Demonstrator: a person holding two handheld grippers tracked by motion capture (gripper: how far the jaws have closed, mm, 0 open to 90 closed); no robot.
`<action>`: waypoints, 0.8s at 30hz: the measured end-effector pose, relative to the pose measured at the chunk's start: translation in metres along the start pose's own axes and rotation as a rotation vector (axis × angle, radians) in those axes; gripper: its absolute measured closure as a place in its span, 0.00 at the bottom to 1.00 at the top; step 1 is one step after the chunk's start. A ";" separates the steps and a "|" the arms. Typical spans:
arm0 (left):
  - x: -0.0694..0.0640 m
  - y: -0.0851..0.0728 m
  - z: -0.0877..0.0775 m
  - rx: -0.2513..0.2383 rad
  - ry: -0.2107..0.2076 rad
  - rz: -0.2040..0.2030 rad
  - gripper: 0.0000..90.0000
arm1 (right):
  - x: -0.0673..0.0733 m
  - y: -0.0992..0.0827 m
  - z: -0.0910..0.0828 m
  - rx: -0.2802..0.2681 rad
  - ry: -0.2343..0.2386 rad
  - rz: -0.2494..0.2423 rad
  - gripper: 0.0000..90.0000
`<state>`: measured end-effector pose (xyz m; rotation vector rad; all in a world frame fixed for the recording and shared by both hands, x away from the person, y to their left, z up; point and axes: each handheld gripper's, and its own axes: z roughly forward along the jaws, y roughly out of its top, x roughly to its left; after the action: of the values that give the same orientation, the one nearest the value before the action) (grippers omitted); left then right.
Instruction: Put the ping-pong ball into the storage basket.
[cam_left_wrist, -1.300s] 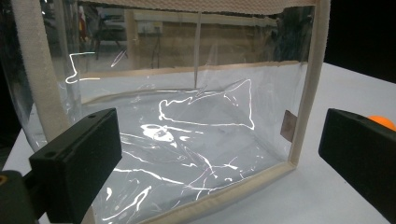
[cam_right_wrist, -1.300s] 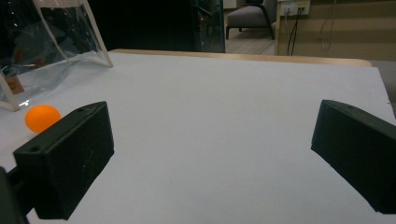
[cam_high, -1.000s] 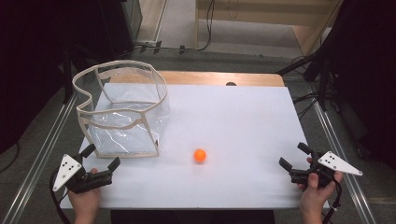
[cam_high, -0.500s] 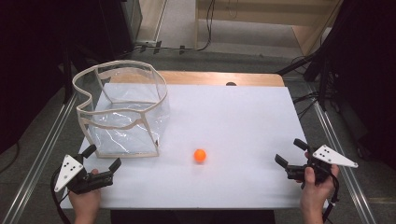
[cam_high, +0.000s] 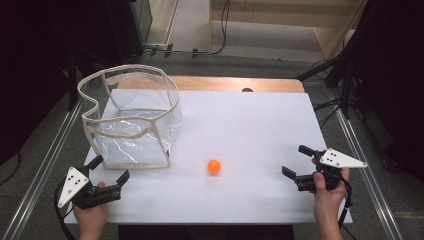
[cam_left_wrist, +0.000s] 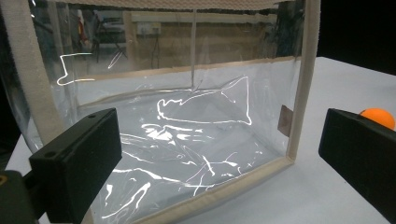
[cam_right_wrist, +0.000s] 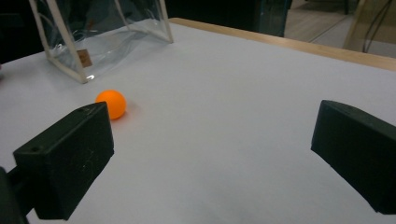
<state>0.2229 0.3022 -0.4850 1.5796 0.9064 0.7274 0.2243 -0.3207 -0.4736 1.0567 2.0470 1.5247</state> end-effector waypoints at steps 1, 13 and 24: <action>0.000 0.000 0.000 0.000 0.001 -0.001 0.00 | 0.001 0.003 0.004 0.000 0.015 -0.004 0.00; 0.000 0.000 -0.001 -0.003 0.002 -0.002 0.00 | 0.004 0.019 0.013 0.022 0.058 -0.030 0.00; 0.000 0.000 -0.001 -0.004 0.001 -0.006 0.00 | 0.008 0.031 0.020 0.048 0.079 -0.074 0.00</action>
<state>0.2222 0.3031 -0.4851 1.5726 0.9104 0.7253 0.2435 -0.2973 -0.4503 0.9409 2.1613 1.5095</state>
